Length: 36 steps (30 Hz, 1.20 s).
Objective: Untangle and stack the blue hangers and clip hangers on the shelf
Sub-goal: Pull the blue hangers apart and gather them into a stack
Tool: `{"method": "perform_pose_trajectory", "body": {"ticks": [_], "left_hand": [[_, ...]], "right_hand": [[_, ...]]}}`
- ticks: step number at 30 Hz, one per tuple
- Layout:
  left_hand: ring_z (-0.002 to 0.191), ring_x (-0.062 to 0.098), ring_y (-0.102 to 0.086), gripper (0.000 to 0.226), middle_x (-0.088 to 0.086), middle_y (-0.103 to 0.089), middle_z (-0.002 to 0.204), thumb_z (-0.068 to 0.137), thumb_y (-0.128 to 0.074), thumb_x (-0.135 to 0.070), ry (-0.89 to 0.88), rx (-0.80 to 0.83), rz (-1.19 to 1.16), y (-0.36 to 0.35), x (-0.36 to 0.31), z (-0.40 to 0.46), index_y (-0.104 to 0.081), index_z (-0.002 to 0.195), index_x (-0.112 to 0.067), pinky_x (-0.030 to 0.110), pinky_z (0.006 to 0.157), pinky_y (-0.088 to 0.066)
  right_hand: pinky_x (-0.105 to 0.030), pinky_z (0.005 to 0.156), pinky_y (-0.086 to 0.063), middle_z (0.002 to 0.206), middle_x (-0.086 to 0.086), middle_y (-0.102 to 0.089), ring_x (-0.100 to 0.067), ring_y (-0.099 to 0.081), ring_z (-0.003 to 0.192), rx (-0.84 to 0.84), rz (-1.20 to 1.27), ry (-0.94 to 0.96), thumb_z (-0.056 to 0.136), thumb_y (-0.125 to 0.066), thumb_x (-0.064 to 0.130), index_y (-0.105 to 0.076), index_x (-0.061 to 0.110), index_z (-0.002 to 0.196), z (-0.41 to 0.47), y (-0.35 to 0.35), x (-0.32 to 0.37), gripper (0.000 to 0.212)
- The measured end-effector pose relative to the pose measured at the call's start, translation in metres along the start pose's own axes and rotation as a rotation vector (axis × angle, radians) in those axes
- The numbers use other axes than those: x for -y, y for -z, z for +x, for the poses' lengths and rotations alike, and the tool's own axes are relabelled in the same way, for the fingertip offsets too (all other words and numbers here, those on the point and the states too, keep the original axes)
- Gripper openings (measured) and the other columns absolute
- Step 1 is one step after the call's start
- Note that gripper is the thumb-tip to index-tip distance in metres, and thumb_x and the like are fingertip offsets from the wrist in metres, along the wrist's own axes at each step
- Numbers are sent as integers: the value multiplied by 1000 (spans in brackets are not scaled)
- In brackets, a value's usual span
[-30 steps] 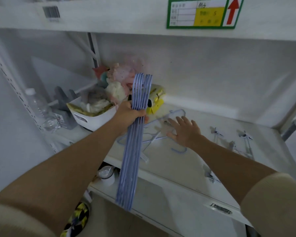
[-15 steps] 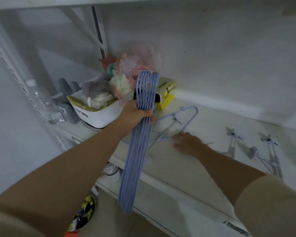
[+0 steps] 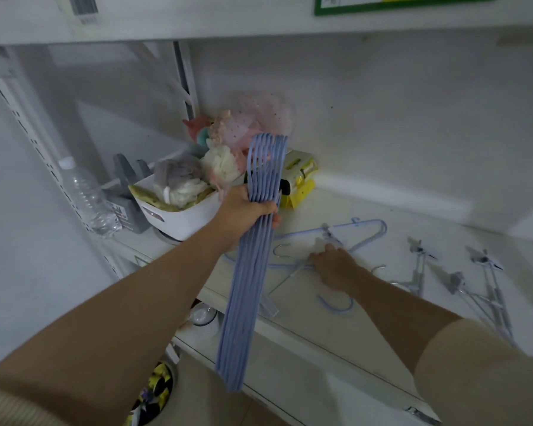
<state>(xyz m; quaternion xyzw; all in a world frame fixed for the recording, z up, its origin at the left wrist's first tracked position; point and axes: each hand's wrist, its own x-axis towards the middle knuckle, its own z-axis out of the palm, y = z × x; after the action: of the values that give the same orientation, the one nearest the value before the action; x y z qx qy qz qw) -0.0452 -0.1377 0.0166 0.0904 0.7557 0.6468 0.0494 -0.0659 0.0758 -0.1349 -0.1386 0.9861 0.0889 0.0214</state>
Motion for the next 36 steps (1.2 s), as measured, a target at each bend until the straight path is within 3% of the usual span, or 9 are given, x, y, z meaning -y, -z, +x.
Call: {"method": "perform_pose_trajectory", "body": {"ticks": [3,7,9,14,19,22,27,31,36], "left_hand": [[80,32,-65,16,21,-64,90,90,-58,0,-1,-12,20,0,-3,0,-60,106,-1,47,83,-58],[84,38,-66,18,26,-65,95,89,-60,-1,-9,-48,51,-1,-10,-1,-61,107,1,50,85,-56],[82,36,-68,16,26,-65,94,89,-61,-2,-20,-48,51,-1,-12,0,-61,104,1,49,82,-58],[52,9,-67,11,14,-64,80,89,-59,1,-41,-20,19,-7,-18,1,-60,100,1,31,65,-62],[48,9,-65,16,14,-62,77,90,-59,1,-63,6,27,-14,-21,6,-59,105,6,27,58,-60],[48,9,-64,14,15,-62,78,89,-59,0,-86,29,55,-21,-23,8,-59,103,5,21,52,-56],[54,18,-62,8,15,-60,75,89,-62,-3,-109,81,109,-33,-26,11,-60,96,0,32,64,-54],[66,32,-60,17,22,-59,80,86,-61,1,-114,104,89,-45,-29,8,-59,102,8,44,77,-57],[70,32,-66,19,25,-62,88,87,-61,1,-113,167,51,-54,-27,3,-59,105,5,49,81,-58]], "right_hand": [[-37,79,-46,98,-18,-70,-31,-67,95,-219,-59,98,85,-38,8,-58,11,121,-3,23,-6,41],[-35,93,-38,117,-11,-63,-29,-54,113,28,-87,-54,91,-40,12,-55,17,120,-7,64,-23,33],[-36,95,-35,116,-8,-63,-27,-51,114,8,-176,-109,91,-40,13,-57,19,118,-13,79,-28,32],[-36,100,-31,118,-6,-64,-24,-49,118,-41,-356,-247,92,-41,21,-58,18,120,-30,101,-46,32],[-33,99,-31,110,-1,-67,-21,-47,115,-59,-485,-310,94,-41,22,-62,20,111,-53,116,-70,27],[-34,99,-30,108,-2,-68,-21,-48,115,-56,-443,-394,93,-39,20,-63,20,109,-61,127,-79,28],[-34,98,-31,108,-6,-66,-23,-50,113,-13,-309,-517,91,-40,20,-62,18,108,-87,134,-94,28],[-33,95,-32,104,-4,-66,-22,-53,108,23,-285,-484,88,-44,20,-63,18,104,-109,136,-102,25],[-31,94,-33,109,0,-67,-19,-57,108,110,-375,-403,91,-44,25,-63,22,110,-129,139,-99,27]]}}
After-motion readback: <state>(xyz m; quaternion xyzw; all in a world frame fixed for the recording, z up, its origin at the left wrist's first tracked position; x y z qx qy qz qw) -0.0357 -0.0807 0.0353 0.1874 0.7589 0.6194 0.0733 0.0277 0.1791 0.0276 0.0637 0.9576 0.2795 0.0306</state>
